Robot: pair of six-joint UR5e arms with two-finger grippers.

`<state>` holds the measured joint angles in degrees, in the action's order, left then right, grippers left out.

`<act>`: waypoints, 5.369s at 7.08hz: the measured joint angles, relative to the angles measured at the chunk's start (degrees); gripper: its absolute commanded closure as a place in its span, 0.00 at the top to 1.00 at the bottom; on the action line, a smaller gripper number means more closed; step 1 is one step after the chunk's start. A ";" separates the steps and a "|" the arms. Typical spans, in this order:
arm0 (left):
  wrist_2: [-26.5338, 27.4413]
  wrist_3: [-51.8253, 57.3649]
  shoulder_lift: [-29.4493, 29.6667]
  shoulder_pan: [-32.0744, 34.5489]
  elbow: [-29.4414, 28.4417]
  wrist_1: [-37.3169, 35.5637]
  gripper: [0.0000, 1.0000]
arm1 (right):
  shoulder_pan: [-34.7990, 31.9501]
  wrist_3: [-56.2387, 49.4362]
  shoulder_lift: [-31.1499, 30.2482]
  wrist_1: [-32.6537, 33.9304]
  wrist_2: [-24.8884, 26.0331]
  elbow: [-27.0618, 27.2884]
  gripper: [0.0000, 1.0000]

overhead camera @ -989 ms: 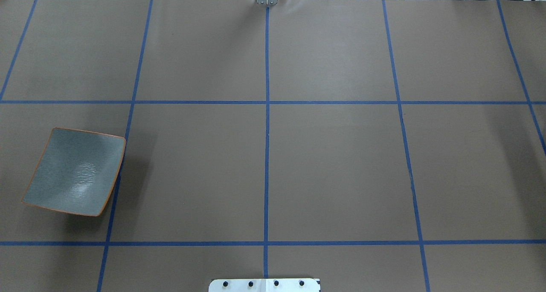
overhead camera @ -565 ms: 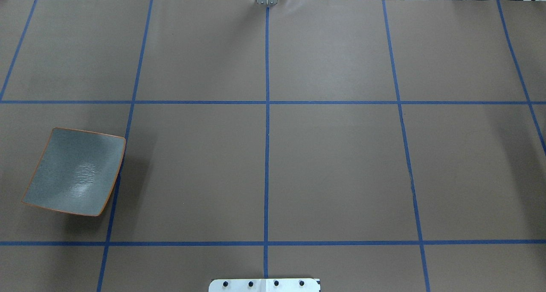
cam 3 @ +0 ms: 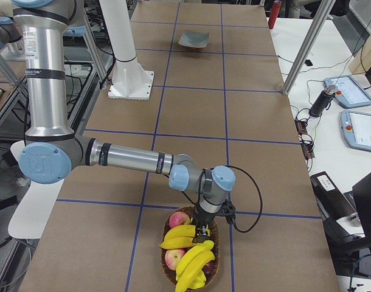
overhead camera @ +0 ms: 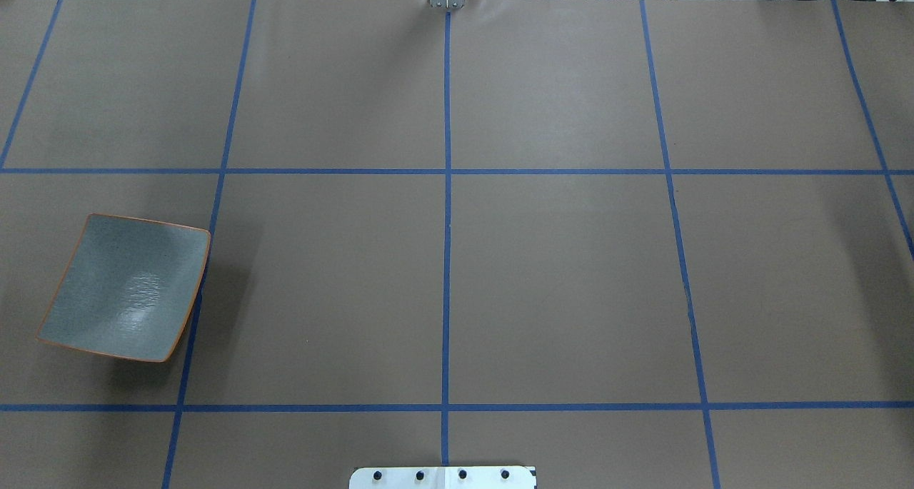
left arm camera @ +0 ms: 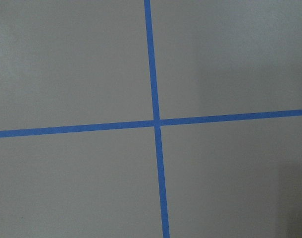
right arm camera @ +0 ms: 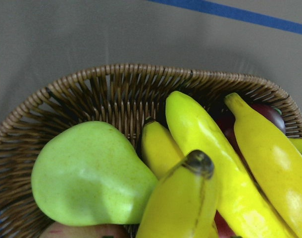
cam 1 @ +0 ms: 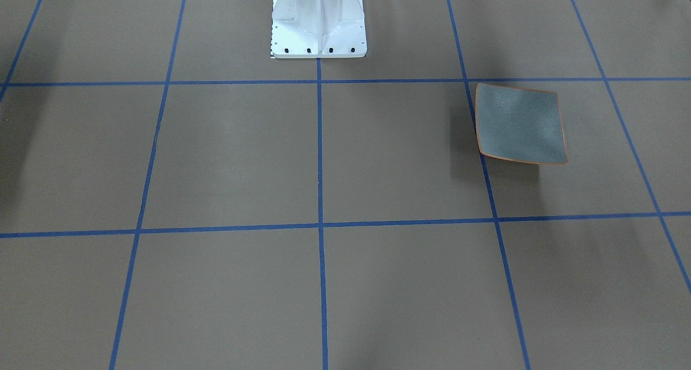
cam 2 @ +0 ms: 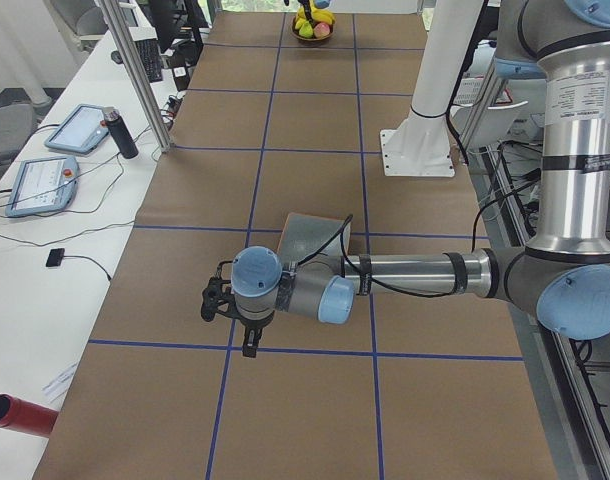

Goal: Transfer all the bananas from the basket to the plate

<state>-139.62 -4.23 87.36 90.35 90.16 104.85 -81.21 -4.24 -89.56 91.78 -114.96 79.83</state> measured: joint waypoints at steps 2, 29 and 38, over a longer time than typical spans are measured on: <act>-0.03 -0.03 0.00 0.00 0.10 0.00 1.00 | 0.00 0.09 0.02 -1.44 -0.34 -0.79 0.63; -0.04 -0.16 0.26 0.00 0.02 -0.09 1.00 | -2.95 -0.33 -0.87 7.71 -2.52 10.16 0.00; -0.04 -0.23 0.35 -0.35 -0.15 -0.17 1.00 | -5.34 -0.42 -0.49 9.72 -1.95 13.64 0.00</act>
<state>-139.66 -4.46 87.71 90.01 90.01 104.68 -86.55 -4.66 -90.06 101.50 -116.91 93.48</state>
